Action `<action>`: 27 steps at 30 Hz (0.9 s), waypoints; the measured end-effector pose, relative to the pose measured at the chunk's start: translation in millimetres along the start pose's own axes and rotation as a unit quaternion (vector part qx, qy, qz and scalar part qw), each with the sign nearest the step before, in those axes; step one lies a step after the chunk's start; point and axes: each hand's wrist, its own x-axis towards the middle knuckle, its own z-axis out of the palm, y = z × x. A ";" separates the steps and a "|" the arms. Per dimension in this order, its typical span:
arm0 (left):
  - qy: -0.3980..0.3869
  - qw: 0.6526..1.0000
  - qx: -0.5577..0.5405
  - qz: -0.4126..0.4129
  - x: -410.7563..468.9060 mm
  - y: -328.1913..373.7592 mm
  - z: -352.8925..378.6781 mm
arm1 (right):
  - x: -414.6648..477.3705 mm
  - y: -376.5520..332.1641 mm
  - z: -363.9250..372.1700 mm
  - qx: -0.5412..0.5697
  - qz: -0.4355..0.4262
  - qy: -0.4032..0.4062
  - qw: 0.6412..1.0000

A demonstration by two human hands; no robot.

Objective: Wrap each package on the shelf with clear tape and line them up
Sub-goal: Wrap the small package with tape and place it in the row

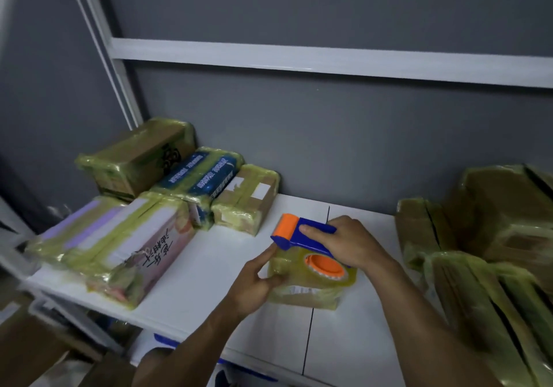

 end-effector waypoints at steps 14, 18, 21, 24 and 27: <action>0.101 0.976 -0.139 -0.137 30.1 49.4 -10.8 | 6.2 6.7 -8.1 0.021 -0.023 -0.060 0.998; 0.122 0.979 -0.107 -0.124 30.7 45.7 -14.8 | 4.5 10.9 -5.6 0.041 -0.038 -0.055 0.997; 0.142 0.978 -0.101 -0.118 32.7 43.2 -13.9 | 3.3 13.0 -6.2 0.045 -0.042 -0.051 0.997; 0.131 0.983 -0.067 -0.108 31.8 45.2 -14.8 | -0.5 12.2 -7.0 0.049 -0.042 -0.050 0.997; 0.124 0.986 -0.039 -0.102 32.1 46.8 -21.2 | -1.6 7.5 -9.6 0.037 -0.045 -0.045 0.997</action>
